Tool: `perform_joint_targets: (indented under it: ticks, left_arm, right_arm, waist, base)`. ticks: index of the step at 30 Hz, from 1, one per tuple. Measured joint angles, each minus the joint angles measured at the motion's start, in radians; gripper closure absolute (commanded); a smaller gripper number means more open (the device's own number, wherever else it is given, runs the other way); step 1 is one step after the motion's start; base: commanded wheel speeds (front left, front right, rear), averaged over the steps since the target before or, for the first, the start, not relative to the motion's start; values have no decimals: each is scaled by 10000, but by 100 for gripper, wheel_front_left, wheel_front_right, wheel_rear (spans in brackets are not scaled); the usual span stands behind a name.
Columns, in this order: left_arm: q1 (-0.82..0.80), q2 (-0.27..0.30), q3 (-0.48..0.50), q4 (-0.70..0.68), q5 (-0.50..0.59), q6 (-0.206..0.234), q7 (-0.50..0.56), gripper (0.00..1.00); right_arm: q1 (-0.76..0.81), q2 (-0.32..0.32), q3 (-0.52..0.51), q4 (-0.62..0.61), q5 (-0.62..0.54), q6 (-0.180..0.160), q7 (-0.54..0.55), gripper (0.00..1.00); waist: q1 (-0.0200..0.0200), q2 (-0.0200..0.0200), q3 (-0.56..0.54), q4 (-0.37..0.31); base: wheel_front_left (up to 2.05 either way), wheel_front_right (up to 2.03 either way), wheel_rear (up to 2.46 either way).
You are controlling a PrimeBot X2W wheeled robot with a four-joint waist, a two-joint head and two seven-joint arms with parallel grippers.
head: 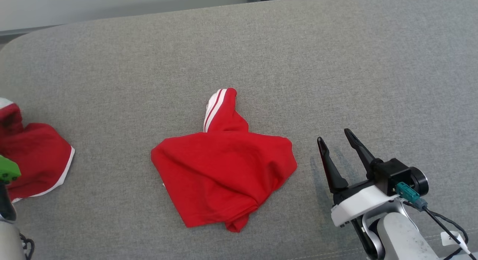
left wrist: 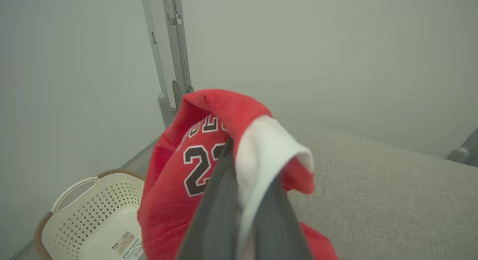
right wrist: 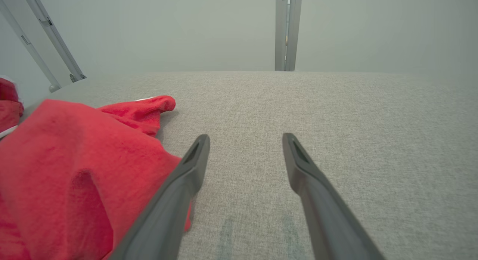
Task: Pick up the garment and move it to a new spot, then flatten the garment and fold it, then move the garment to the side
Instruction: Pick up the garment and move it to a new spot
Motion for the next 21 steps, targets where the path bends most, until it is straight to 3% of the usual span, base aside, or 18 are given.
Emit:
perform_joint_targets:
  ticks: [7, 10, 11, 12, 13, 14, 21]
  left_arm:
    - [31, -245, 366, 1089, -92, -146, 0, 100]
    - [41, -341, 280, 1365, -69, -282, 0, 90]
    - [54, -389, 242, 1429, -56, -316, 0, 84]
    - [91, -454, 249, 1461, -56, -347, 0, 71]
    - [162, -518, 251, 1473, -56, -359, 0, 45]
    - [250, -583, 274, 1496, -56, -362, 0, 0]
    - [818, -953, 196, 1198, 31, -407, 0, 0]
  right_arm:
    - [-275, 73, 167, -372, 27, 0, 0, 0]
    - [-324, 75, 176, -412, 27, 0, 0, 0]
    - [-323, 73, 171, -416, 27, 0, 0, 0]
    - [-323, 79, 151, -428, 27, 0, 0, 0]
    - [-323, 77, 130, -433, 27, 0, 0, 0]
    - [-323, 79, 123, -428, 27, 0, 0, 0]
    - [-315, 148, 82, -401, 107, 0, 0, 0]
  waist:
    - [0, 0, 234, -136]
    - [0, 0, 232, -188]
    - [0, 0, 218, -196]
    - [0, 0, 200, -202]
    - [0, 0, 176, -205]
    - [0, 0, 143, -207]
    - [0, 0, -169, -259]
  base:
    - [0, 0, 0]
    - [0, 0, 0]
    - [0, 0, 0]
    - [0, 0, 0]
    - [0, 0, 0]
    - [0, 0, 0]
    - [0, 0, 0]
